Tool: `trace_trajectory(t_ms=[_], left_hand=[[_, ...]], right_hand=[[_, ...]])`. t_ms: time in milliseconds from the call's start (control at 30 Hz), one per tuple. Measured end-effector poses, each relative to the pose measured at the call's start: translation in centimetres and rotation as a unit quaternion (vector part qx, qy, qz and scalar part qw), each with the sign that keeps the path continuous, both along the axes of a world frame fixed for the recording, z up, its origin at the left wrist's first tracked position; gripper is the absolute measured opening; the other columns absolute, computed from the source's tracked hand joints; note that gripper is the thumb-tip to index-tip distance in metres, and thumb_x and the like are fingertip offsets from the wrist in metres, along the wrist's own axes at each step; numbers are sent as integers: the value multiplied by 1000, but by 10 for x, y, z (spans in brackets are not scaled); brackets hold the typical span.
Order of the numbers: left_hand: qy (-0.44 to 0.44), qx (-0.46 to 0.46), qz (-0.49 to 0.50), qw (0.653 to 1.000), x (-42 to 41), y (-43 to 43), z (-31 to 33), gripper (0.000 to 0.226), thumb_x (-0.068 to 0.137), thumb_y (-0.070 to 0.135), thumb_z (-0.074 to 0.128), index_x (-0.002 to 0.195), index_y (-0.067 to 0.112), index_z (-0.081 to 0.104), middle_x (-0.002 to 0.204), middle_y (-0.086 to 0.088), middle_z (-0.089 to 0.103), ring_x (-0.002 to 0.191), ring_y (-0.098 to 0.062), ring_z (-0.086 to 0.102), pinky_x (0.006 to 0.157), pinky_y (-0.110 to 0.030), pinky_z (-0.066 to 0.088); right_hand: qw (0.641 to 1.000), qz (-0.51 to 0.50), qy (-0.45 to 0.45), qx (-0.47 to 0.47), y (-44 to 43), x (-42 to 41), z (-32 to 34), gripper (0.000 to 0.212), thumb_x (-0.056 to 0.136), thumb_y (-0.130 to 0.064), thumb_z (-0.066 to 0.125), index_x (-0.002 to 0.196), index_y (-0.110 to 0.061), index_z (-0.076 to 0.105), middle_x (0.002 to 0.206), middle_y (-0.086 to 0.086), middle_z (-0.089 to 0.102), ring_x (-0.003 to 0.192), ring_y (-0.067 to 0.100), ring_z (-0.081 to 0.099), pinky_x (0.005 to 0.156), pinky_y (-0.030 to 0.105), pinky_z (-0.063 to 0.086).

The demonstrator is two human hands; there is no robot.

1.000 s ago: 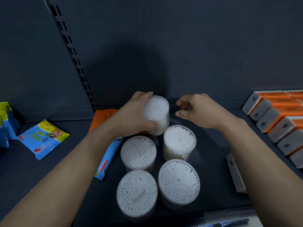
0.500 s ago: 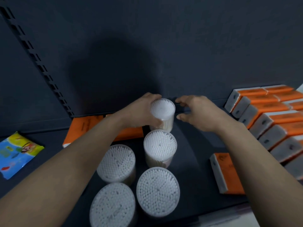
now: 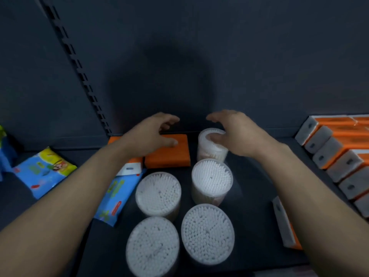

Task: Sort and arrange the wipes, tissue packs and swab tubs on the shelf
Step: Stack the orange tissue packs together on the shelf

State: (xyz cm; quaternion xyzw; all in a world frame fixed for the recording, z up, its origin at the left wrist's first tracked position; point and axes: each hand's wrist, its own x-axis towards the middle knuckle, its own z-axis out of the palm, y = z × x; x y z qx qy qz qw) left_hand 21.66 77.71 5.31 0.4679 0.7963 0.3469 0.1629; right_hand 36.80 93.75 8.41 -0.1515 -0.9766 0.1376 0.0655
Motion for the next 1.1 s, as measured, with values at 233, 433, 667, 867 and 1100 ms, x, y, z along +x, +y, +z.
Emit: trace_trajectory(t_ms=[233, 433, 667, 867, 1100], left_hand=[[103, -99, 120, 982, -35, -86, -13, 54, 84, 20, 66, 134, 14, 47, 133, -3, 47, 119, -15, 46, 93, -17, 32], [55, -180, 103, 977, -52, -104, -23, 67, 84, 37, 63, 141, 16, 36, 143, -1, 38, 127, -17, 39, 107, -28, 31], [-5, -249, 104, 963, -57, -94, -16, 81, 80, 41, 66, 146, 23, 22, 146, 3, 28, 128, -17, 37, 102, -28, 32], [-22, -261, 106, 959, -55, -93, -15, 89, 73, 43, 72, 145, 20, 24, 145, 6, 18, 124, -16, 36, 97, -24, 33], [-39, -235, 137, 961, -48, -101, -14, 83, 64, 45, 79, 131, 25, 33, 116, 4, 42, 98, -13, 47, 75, -25, 40]], right_hand=[[986, 115, -121, 30, -37, -65, -9, 73, 86, -41, 62, 147, -20, 27, 148, 5, 34, 134, 24, 32, 109, 41, 31], [963, 115, -233, 67, -47, -93, -31, 86, 82, -42, 66, 149, -19, 17, 149, 9, 31, 133, 29, 32, 109, 44, 33], [955, 101, -257, 107, -52, -99, -40, 82, 77, -43, 71, 142, -11, 33, 135, 9, 35, 125, 28, 36, 102, 40, 38], [947, 87, -291, 108, -55, -100, -41, 79, 77, -43, 70, 140, -11, 37, 134, 10, 35, 125, 28, 35, 101, 43, 41], [949, 79, -293, 84, -62, -97, -37, 93, 72, -41, 76, 142, -11, 23, 137, 12, 39, 125, 30, 39, 99, 40, 38]])
